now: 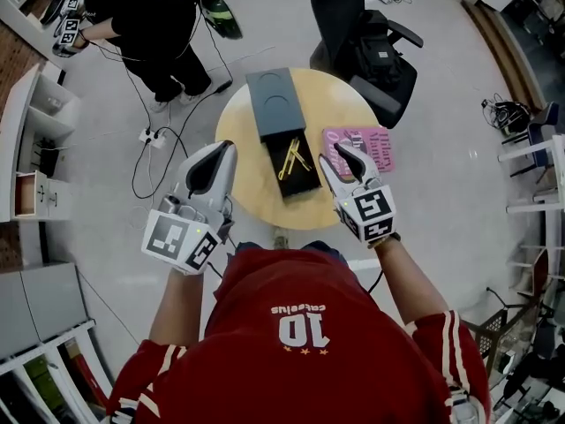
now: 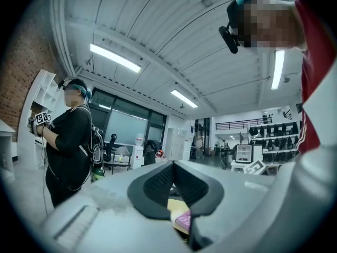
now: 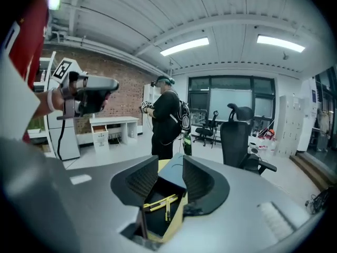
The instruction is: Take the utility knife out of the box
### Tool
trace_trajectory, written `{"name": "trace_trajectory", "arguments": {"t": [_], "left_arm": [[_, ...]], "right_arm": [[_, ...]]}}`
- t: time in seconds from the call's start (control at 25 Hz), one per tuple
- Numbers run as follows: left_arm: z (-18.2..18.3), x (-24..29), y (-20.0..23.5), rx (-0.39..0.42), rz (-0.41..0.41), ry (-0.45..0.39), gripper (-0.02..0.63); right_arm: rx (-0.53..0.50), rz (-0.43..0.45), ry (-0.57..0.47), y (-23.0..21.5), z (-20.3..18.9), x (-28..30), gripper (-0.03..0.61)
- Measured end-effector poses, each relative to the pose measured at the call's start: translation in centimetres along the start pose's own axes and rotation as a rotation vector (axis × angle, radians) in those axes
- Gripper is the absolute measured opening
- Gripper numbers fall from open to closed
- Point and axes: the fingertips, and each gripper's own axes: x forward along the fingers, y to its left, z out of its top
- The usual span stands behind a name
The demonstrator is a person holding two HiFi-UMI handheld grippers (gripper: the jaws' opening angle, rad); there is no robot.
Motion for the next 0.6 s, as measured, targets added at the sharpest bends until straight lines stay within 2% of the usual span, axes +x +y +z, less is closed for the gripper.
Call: {"name": "trace_trajectory", "arguments": {"t": [0.6], "left_arm": [[-2.7,-0.3,2.5,-0.027,0.014,0.044,0.003]], "right_arm": [[-0.135,0.098,0.346,2.1,-12.9,8.2,0.163]]}}
